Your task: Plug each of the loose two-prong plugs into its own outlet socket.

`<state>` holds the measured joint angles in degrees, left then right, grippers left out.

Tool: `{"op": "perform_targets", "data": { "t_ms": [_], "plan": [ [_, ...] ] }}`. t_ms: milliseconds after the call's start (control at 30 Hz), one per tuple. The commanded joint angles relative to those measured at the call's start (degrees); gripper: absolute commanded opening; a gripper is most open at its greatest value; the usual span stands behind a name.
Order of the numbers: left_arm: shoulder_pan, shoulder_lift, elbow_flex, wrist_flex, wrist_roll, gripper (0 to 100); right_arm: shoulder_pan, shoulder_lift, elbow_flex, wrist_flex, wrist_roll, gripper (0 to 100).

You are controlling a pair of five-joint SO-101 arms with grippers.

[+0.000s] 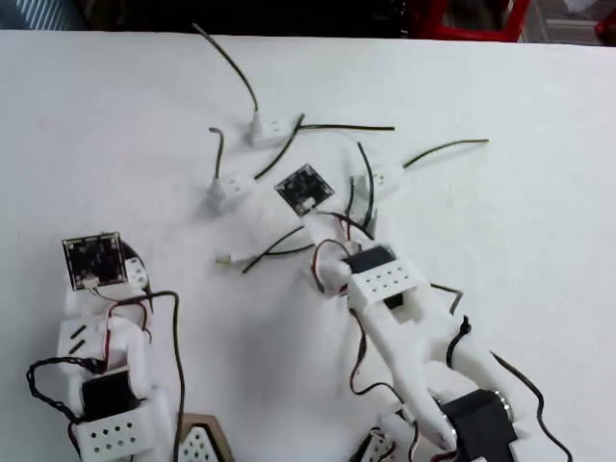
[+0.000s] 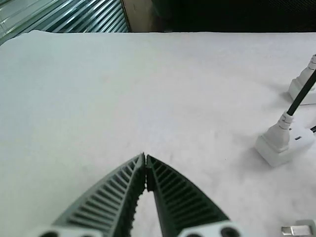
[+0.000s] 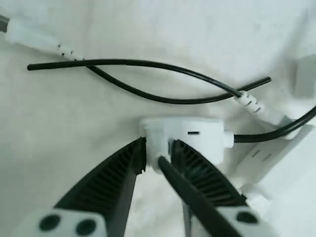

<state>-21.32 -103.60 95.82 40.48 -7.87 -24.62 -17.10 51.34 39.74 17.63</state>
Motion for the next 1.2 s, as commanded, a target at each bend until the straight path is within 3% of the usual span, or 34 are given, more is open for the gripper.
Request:
{"op": "perform_targets", "data": {
  "t_ms": [0,233,433,667,867,1167],
  "plan": [
    [-0.2,-0.8,0.1,-1.5,0.0,2,-1.3,-3.8,-6.6,9.6,0.0,23.1],
    [-0.2,-0.8,0.1,-1.6,0.0,2,2.0,-10.8,-22.9,23.4,-11.7,24.5],
    [-0.2,-0.8,0.1,-1.6,0.0,2,10.9,-9.1,-27.8,19.6,-19.5,24.5],
    [-0.2,-0.8,0.2,-1.6,0.0,2,18.2,5.2,-29.0,8.2,-30.2,24.5],
    [-0.2,-0.8,0.2,-1.6,0.0,2,19.6,20.4,-38.7,7.4,-40.8,24.4],
    [-0.2,-0.8,0.2,-1.6,0.0,2,18.7,39.0,-53.7,7.4,-41.8,24.4]
  ]
}}
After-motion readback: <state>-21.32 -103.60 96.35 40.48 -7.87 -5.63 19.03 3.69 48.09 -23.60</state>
